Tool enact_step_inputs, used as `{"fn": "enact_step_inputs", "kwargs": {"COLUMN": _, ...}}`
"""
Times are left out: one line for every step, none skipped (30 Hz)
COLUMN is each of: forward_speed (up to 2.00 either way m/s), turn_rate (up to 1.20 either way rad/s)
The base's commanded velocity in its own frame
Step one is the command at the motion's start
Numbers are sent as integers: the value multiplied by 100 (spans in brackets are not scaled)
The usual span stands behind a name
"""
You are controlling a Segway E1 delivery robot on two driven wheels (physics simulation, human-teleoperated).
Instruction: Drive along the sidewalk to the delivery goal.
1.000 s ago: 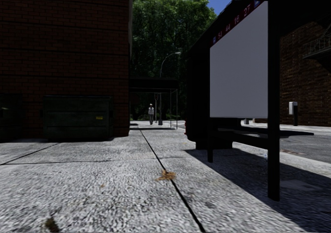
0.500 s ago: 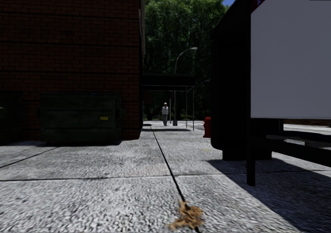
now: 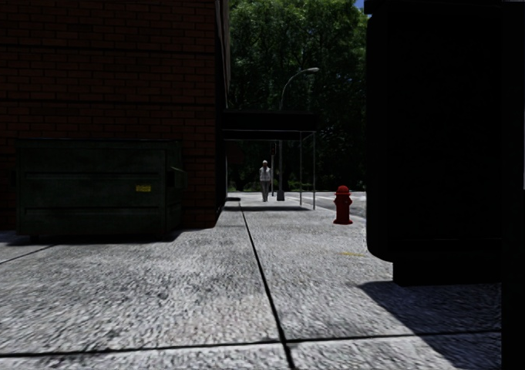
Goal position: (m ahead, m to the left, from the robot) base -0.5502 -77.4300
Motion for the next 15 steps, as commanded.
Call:
{"fn": "enact_step_inputs", "kwargs": {"forward_speed": 200, "turn_rate": 0}}
{"fn": "enact_step_inputs", "kwargs": {"forward_speed": 200, "turn_rate": 0}}
{"fn": "enact_step_inputs", "kwargs": {"forward_speed": 200, "turn_rate": 0}}
{"fn": "enact_step_inputs", "kwargs": {"forward_speed": 200, "turn_rate": 0}}
{"fn": "enact_step_inputs", "kwargs": {"forward_speed": 200, "turn_rate": 0}}
{"fn": "enact_step_inputs", "kwargs": {"forward_speed": 200, "turn_rate": 0}}
{"fn": "enact_step_inputs", "kwargs": {"forward_speed": 200, "turn_rate": 0}}
{"fn": "enact_step_inputs", "kwargs": {"forward_speed": 200, "turn_rate": 0}}
{"fn": "enact_step_inputs", "kwargs": {"forward_speed": 200, "turn_rate": 0}}
{"fn": "enact_step_inputs", "kwargs": {"forward_speed": 200, "turn_rate": 0}}
{"fn": "enact_step_inputs", "kwargs": {"forward_speed": 200, "turn_rate": 0}}
{"fn": "enact_step_inputs", "kwargs": {"forward_speed": 188, "turn_rate": 0}}
{"fn": "enact_step_inputs", "kwargs": {"forward_speed": 188, "turn_rate": 0}}
{"fn": "enact_step_inputs", "kwargs": {"forward_speed": 166, "turn_rate": 0}}
{"fn": "enact_step_inputs", "kwargs": {"forward_speed": 150, "turn_rate": 0}}
